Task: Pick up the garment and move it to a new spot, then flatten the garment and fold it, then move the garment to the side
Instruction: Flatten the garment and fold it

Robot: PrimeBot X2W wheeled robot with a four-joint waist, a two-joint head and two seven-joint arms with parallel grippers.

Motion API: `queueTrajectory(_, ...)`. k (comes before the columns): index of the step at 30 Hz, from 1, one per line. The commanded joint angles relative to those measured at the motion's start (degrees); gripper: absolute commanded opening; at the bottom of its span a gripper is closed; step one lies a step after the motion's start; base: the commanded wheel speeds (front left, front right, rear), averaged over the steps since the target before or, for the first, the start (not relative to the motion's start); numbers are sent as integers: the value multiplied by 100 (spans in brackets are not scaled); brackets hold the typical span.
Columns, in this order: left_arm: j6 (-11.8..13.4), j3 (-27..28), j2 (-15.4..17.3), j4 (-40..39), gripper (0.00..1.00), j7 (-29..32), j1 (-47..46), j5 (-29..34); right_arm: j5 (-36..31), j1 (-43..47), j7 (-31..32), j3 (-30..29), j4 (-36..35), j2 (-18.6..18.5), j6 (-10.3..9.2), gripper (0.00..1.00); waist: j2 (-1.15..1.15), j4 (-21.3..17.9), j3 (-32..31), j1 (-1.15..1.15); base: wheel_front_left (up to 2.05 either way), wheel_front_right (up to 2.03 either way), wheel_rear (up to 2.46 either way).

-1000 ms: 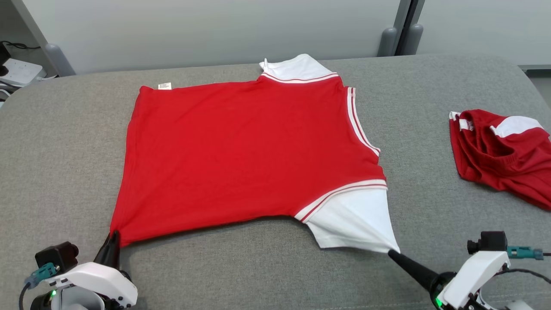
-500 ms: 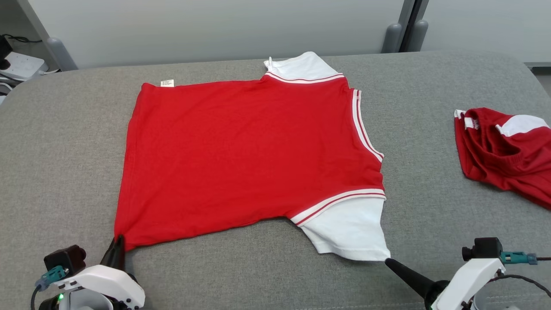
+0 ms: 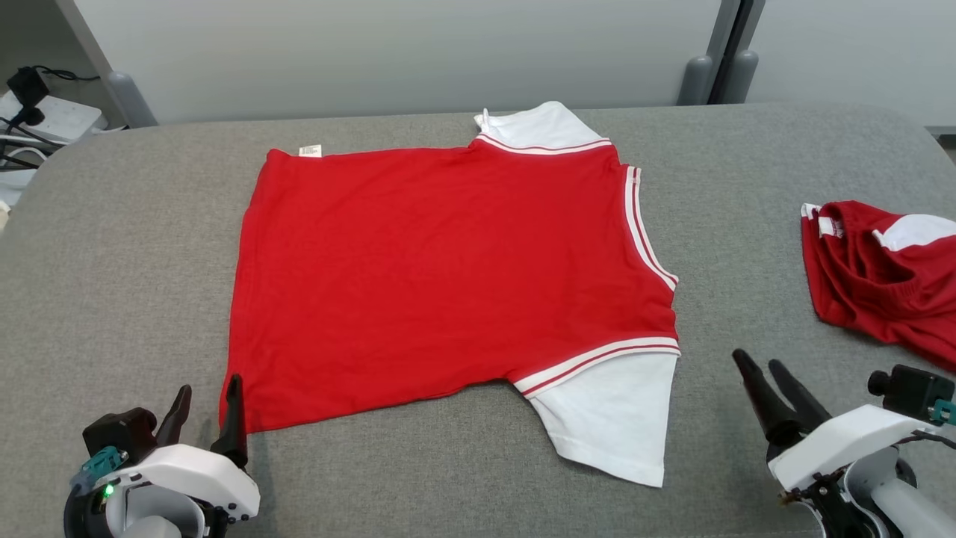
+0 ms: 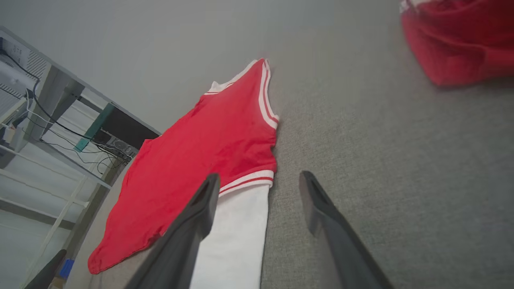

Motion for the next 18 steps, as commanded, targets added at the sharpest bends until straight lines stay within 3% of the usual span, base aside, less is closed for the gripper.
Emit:
queueTrajectory(1,44,292,59,-252,100,-35,19,130,-239,-145,-294,3,84,7,28,100,0,34,-54,0,0,0,0)
queueTrajectory(4,40,544,-90,-550,100,-35,144,319,-875,-323,-496,-169,445,170,28,100,0,52,-127,0,0,0,0)
queueTrajectory(7,25,678,-215,-820,100,-35,284,567,-1561,-404,-517,-842,551,468,28,100,0,52,-164,0,0,0,0)
queueTrajectory(13,-4,703,-398,-1321,100,-35,568,1028,-3075,-141,-520,-1874,315,1041,28,100,0,76,-293,0,0,0,0)
queueTrajectory(18,-11,829,-482,-1609,100,-35,767,1143,-4030,42,-520,-2342,-2,1375,28,100,0,79,-378,0,0,0,0)
